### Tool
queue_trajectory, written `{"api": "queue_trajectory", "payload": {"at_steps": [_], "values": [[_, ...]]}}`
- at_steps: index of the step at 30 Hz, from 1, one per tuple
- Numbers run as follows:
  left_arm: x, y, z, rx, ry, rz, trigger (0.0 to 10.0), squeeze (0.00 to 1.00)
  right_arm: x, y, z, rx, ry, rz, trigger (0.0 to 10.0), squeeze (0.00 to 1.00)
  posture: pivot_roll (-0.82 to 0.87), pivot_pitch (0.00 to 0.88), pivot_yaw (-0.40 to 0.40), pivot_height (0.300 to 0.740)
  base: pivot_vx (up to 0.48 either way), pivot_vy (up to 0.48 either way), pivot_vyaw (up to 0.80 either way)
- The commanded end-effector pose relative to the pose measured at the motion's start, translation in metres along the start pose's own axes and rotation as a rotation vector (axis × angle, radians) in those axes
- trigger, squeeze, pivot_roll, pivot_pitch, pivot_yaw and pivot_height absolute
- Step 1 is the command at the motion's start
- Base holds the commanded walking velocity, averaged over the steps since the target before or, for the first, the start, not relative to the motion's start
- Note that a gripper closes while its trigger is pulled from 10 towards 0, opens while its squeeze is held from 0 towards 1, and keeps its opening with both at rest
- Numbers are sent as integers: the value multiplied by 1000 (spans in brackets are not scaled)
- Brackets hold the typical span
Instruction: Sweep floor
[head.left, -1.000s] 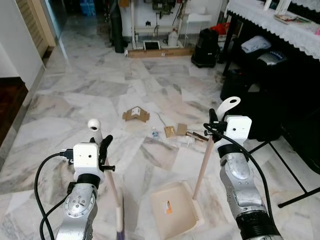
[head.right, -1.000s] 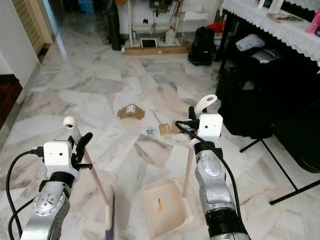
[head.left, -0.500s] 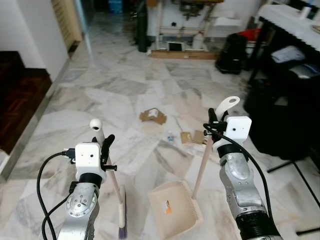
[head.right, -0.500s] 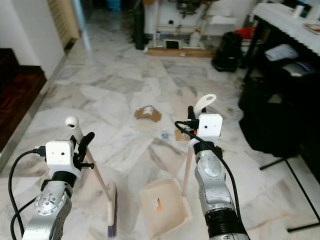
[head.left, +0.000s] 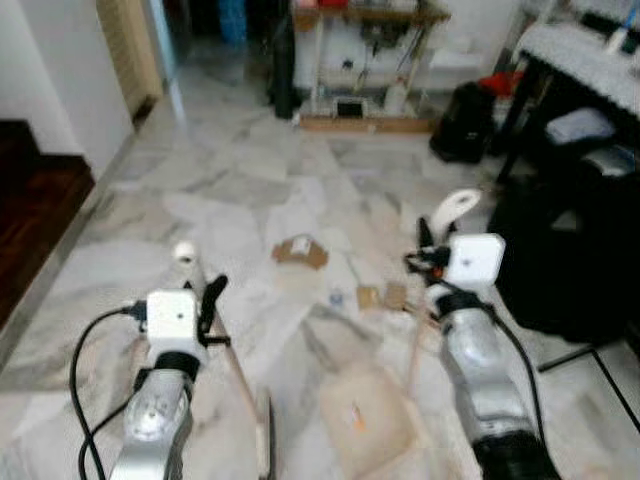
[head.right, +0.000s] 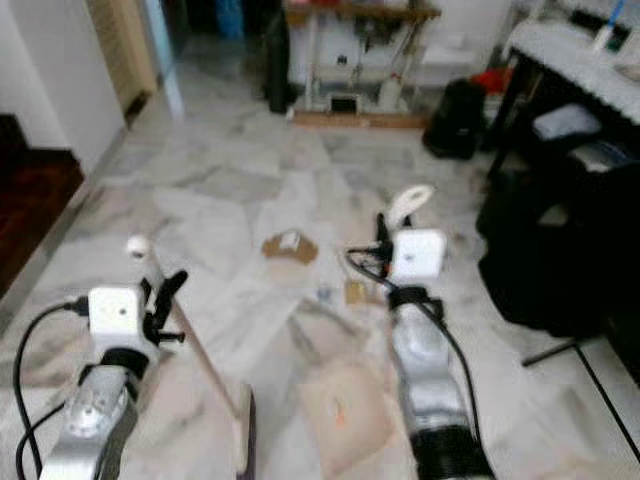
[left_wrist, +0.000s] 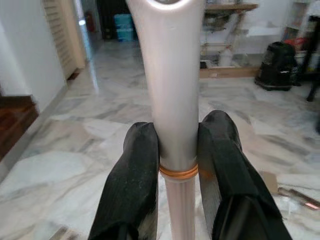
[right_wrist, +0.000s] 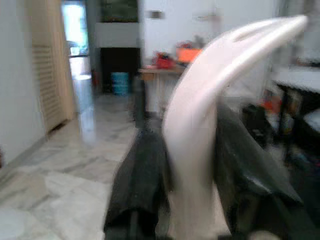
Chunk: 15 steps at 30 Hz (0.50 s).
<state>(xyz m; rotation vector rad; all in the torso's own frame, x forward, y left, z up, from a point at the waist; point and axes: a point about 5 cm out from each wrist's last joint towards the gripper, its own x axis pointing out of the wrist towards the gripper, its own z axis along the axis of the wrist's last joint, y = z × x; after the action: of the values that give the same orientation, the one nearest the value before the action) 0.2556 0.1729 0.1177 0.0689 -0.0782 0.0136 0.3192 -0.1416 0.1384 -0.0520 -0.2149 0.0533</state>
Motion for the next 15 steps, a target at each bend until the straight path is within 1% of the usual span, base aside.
{"api": "queue_trajectory", "payload": {"at_steps": [1, 3, 5, 7, 12, 15], "values": [[3, -4, 8, 10, -40, -16, 10000, 0, 2, -9, 9, -29, -41, -19, 10000, 0, -67, 0, -11, 740, 341, 0, 0], [3, -4, 8, 12, -40, -15, 10000, 0, 1, -8, 10, -49, -44, -1, 10000, 0, -66, 0, -12, 740, 341, 0, 597], [3, -5, 7, 12, -39, -15, 10000, 0, 1, -7, 10, -49, -45, 4, 10000, 0, -69, 0, -15, 740, 341, 0, 788], [2, -5, 7, 13, -38, -16, 10000, 0, 1, -6, 10, -40, -45, -1, 10000, 0, -74, 0, -13, 740, 341, 0, 513], [0, -4, 5, 14, -32, -18, 10000, 0, 2, -8, 12, -21, -52, -10, 10000, 0, -74, 0, -15, 740, 340, 0, 0], [1, -3, 6, 15, -35, -13, 10000, 0, 1, -8, 11, -31, -48, -5, 10000, 0, -72, 0, -16, 740, 342, 0, 0]]}}
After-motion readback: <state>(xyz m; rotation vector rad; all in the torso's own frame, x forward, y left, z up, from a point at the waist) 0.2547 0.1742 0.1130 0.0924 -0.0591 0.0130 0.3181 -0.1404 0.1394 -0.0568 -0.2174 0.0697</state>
